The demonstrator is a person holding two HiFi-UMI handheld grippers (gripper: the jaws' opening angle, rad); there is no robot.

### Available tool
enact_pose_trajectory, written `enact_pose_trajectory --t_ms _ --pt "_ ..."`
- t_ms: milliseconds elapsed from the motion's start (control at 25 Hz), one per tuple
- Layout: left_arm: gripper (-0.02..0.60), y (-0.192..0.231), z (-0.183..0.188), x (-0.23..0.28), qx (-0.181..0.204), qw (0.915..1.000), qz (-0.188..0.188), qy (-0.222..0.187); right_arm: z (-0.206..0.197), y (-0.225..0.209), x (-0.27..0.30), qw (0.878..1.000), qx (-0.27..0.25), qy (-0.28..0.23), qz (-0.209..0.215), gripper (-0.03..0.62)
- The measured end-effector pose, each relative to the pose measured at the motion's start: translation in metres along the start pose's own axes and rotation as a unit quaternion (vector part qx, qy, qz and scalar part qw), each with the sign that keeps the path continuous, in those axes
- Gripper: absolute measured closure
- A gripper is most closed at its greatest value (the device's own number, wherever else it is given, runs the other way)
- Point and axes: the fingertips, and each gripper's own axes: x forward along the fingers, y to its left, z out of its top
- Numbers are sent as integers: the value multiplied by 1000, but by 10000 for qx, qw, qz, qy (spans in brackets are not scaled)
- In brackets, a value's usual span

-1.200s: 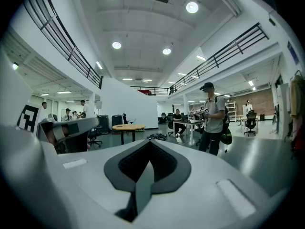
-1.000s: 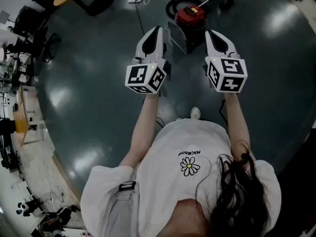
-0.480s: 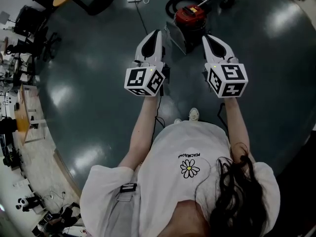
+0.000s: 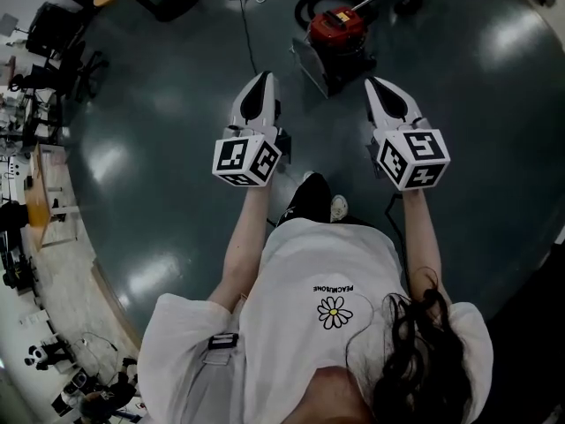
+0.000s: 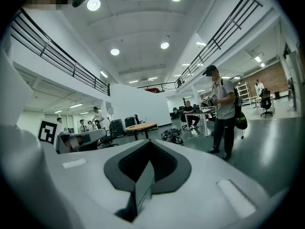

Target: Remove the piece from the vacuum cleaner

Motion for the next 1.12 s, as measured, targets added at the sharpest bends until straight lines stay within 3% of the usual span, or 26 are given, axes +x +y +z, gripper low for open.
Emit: enact_pose_trajectory --t_ms 360,800,1120 --pt "580 51 -31 64 -230 9996 135 58 -13 -42 72 9990 -162 244 -335 569" --pt "580 144 -46 202 -295 9993 -167 141 13 -97 249 9971 -290 587 -386 569" --pt "580 210 -79 291 -577 9970 62 520 10 -141 351 9933 -408 1016 -382 569"
